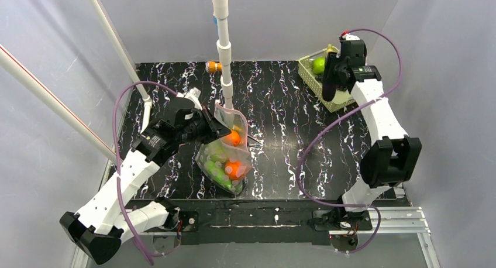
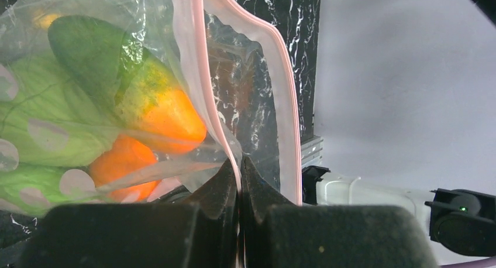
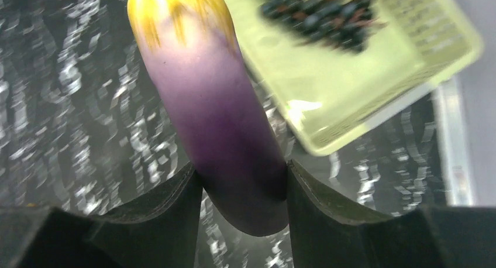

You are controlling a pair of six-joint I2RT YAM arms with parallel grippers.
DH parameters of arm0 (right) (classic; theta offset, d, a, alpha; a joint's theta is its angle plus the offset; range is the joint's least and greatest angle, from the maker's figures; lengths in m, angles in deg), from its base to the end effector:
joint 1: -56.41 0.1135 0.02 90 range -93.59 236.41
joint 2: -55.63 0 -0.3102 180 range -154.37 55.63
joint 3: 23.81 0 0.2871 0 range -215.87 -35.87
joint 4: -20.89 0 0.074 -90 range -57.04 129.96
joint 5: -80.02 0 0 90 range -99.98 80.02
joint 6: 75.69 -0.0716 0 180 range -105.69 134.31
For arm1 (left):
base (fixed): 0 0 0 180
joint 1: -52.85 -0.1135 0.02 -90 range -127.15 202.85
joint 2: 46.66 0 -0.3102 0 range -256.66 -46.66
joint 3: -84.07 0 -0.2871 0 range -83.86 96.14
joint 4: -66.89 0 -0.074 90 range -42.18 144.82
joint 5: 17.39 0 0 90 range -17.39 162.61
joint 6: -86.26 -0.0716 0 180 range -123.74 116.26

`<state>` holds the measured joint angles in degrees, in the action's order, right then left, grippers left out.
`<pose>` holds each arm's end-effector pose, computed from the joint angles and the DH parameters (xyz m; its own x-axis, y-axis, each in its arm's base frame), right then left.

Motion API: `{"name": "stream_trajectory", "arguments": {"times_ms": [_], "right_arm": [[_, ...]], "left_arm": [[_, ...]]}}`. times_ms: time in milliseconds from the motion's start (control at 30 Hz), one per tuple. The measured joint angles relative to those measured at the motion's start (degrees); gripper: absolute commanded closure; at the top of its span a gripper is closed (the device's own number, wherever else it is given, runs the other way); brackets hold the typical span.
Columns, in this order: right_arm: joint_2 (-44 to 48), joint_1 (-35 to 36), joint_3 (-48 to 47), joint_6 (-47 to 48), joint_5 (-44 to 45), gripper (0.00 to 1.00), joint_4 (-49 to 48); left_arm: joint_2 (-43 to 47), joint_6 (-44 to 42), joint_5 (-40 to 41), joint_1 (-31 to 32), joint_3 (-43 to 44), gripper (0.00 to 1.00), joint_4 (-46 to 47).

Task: Place the food in the zip-top bag and seal the zipper
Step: Pick up the fake vegetable from the bin, then place the fake vegetable in the zipper food storage bag.

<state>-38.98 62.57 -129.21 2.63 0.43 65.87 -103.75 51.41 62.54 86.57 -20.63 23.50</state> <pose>0.4452 0.0350 0.3953 -0.5384 0.1422 -0.8306 0.1553 0.9855 0.0680 0.2051 -0.1519 0.4022 -0.7588 -0.4650 -0.4561 0.0971 0.6116 -0.7852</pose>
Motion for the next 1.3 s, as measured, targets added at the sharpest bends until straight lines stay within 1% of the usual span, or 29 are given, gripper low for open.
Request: {"name": "stream_trajectory", "arguments": {"times_ms": [100, 167, 333, 433, 567, 633, 767, 833, 967, 1100, 1300], "right_arm": [[3.5, 0.3, 4.2, -3.3, -10.2, 0.99, -1.3], [6.7, 0.3, 9.0, -6.4, -18.1, 0.99, -4.6], [16.0, 1.7, 19.4, -15.2, -33.9, 0.99, -11.2], [21.7, 5.8, 24.0, -21.8, -43.1, 0.99, -16.8], [25.1, 13.3, 24.5, -27.0, -48.9, 0.99, -22.0], [26.1, 17.7, 23.2, -28.5, -48.2, 0.99, -22.3], [26.5, 30.2, 16.6, -29.7, -46.2, 0.99, -23.2], [26.7, 33.1, 15.2, -29.6, -45.2, 0.99, -23.5], [24.6, 42.4, 9.6, -26.4, -37.7, 0.99, -22.9], [22.5, 48.7, 8.6, -22.2, -28.9, 0.99, -22.1], [17.9, 53.3, 8.6, -16.6, -16.4, 0.99, -20.5]], "left_arm": [[1.3, 0.2, 0.2, 0.0, -0.3, 1.0, 0.5], [2.2, 0.5, 0.2, 0.0, -1.1, 1.0, 1.1], [4.7, 1.2, 0.6, 0.0, -2.8, 1.0, 1.5], [5.5, 1.5, 1.1, 0.0, -3.0, 1.0, 1.5], [7.2, 1.7, 1.4, 0.0, -3.9, 1.0, 1.6], [8.1, 2.2, 1.9, 0.0, -5.0, 1.0, 2.1], [10.6, 3.0, 3.0, 0.0, -6.3, 1.0, 2.0], [11.0, 3.0, 3.2, 0.0, -6.3, 1.0, 2.0], [11.5, 3.6, 3.7, 0.0, -6.4, 1.0, 1.6], [12.3, 4.3, 3.8, 0.0, -6.7, 1.0, 1.3], [13.8, 5.7, 3.8, 0.0, -8.1, 1.0, 1.8]]}}
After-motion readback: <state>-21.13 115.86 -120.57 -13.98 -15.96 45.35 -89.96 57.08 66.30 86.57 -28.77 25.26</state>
